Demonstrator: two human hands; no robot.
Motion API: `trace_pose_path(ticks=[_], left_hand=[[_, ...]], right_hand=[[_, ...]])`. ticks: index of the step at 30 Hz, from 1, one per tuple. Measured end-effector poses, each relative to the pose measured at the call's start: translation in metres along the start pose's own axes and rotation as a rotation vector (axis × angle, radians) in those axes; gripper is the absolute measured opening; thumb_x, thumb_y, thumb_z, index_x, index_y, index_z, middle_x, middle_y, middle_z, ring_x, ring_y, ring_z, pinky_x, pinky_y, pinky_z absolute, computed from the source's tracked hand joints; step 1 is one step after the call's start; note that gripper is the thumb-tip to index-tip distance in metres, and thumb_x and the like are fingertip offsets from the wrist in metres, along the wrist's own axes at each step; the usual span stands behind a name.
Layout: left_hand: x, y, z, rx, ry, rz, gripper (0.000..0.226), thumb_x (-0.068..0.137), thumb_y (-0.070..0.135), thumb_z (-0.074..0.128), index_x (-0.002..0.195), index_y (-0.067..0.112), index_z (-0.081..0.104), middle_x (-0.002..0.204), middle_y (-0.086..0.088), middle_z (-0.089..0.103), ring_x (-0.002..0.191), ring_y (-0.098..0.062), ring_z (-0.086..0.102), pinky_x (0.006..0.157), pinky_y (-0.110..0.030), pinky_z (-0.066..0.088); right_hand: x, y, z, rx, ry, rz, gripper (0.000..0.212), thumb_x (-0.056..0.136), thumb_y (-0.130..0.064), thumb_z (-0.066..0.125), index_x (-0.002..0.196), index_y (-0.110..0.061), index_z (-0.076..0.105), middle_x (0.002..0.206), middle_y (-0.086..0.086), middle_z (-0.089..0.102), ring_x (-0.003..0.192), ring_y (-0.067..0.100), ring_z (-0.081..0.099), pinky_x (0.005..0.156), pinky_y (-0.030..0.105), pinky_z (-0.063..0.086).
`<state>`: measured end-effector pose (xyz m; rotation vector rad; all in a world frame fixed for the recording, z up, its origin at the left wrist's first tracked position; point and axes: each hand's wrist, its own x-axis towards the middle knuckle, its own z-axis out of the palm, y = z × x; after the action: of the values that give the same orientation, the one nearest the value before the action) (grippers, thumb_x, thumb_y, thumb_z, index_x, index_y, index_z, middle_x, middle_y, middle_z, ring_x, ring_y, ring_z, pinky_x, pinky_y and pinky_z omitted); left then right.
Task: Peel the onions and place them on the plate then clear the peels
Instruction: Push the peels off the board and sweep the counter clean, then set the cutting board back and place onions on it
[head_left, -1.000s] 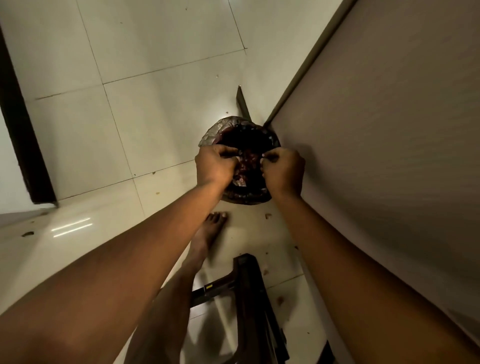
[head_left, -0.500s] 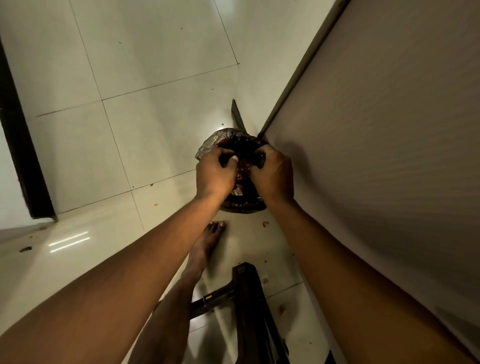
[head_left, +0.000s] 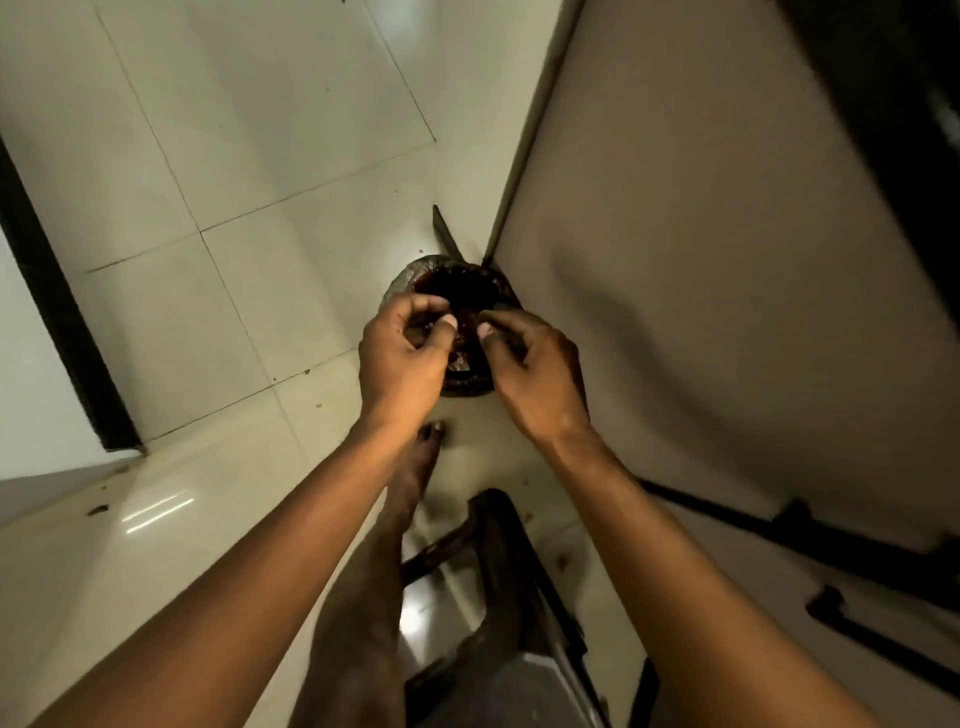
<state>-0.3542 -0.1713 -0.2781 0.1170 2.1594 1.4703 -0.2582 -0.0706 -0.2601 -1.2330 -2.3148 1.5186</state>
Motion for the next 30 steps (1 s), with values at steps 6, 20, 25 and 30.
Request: trace_pose_path(ticks=[6,20,25,30], left_hand=[[-0.129,0.097,-0.050,-0.073,-0.181,0.067,0.014,0.099,0.016,0.070,0.103,0.029,0.076,0.100,0.006,0.078,0.098,-0.016,0.075,0.092,-0.054,0.061],[-0.360,0.285,0.007,-0.102,-0.694,0.339,0.009,0.099,0.010,0.071,0.104,0.016,0.077,0.100,-0.007,0.079,0.092,-0.017,0.073,0.081,-0.040,0.060],[-0.444,0.313,0.050,-0.016,-0.997,0.424,0.012,0.101,0.014,0.069,0.109,0.020,0.075,0.105,-0.003,0.078,0.099,-0.024,0.075,0.078,-0.030,0.061],[-0.521,0.314,0.086,0.098,-1.251,0.485,0.017,0.100,0.018,0.069,0.116,0.023,0.073,0.111,0.001,0.075,0.105,-0.019,0.073,0.085,-0.035,0.063]], right_hand=[[-0.157,-0.088,-0.085,0.211,0.139,-0.016,0.021,0.105,-0.022,0.065,0.122,-0.019,0.078,0.117,-0.013,0.077,0.112,-0.004,0.068,0.092,0.012,0.051],[-0.407,-0.156,-0.305,0.343,0.746,-0.051,0.016,0.104,-0.016,0.067,0.114,-0.014,0.079,0.105,-0.004,0.080,0.102,0.015,0.077,0.090,0.047,0.063],[-0.488,-0.130,-0.355,0.324,1.049,-0.024,0.017,0.104,-0.019,0.067,0.117,-0.018,0.079,0.108,-0.006,0.079,0.105,0.017,0.076,0.090,0.046,0.063],[-0.564,-0.090,-0.378,0.402,1.308,0.092,0.017,0.103,-0.016,0.067,0.116,-0.015,0.079,0.105,-0.003,0.080,0.102,0.017,0.077,0.090,0.045,0.064]])
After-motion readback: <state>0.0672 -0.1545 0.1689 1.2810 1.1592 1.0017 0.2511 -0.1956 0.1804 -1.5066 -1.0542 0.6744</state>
